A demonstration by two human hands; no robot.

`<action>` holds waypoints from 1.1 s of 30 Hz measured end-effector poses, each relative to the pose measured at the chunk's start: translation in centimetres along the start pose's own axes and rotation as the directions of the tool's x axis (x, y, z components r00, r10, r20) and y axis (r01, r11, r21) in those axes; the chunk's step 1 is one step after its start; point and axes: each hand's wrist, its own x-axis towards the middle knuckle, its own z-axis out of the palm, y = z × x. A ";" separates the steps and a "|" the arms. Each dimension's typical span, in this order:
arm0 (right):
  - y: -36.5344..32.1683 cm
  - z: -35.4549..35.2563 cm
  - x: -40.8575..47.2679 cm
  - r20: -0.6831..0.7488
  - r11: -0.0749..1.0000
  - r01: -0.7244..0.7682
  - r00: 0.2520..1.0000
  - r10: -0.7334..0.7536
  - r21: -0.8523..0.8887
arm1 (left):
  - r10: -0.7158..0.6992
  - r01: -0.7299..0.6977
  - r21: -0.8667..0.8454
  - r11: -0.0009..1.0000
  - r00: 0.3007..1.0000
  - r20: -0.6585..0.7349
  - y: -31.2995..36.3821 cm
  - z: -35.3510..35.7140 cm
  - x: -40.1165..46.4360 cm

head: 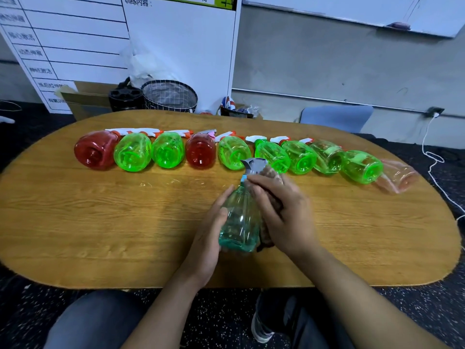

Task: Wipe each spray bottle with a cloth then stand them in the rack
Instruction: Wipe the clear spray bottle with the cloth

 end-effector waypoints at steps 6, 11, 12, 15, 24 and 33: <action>0.4 2.5 -1.2 0.048 0.999 0.050 0.998 -0.049 -0.015 | 0.000 -0.001 -0.043 0.999 1.000 -0.018 0.1 -0.2 -0.1; 0.6 1.7 -4.0 0.108 0.941 0.331 0.940 -0.322 -0.075 | 0.013 -0.013 0.011 1.000 0.999 -0.033 -0.5 -0.2 0.4; 0.6 1.7 -4.5 0.135 0.921 0.379 0.921 -0.366 -0.088 | 0.010 -0.010 -0.001 1.000 1.000 -0.029 -0.5 -0.2 0.4; 0.6 1.4 -5.5 0.237 0.857 0.505 0.849 -0.472 -0.100 | 0.014 -0.014 -0.048 0.999 1.000 -0.014 0.0 -0.1 0.1; 0.5 1.1 1.0 0.035 1.000 0.012 0.999 -0.011 -0.015 | -0.020 0.015 -0.122 0.992 0.999 -0.036 0.1 0.2 -0.1; 0.3 2.0 -2.9 0.085 0.961 0.276 0.957 -0.277 0.025 | -0.017 0.010 -0.130 0.991 0.999 -0.050 0.3 0.0 -0.1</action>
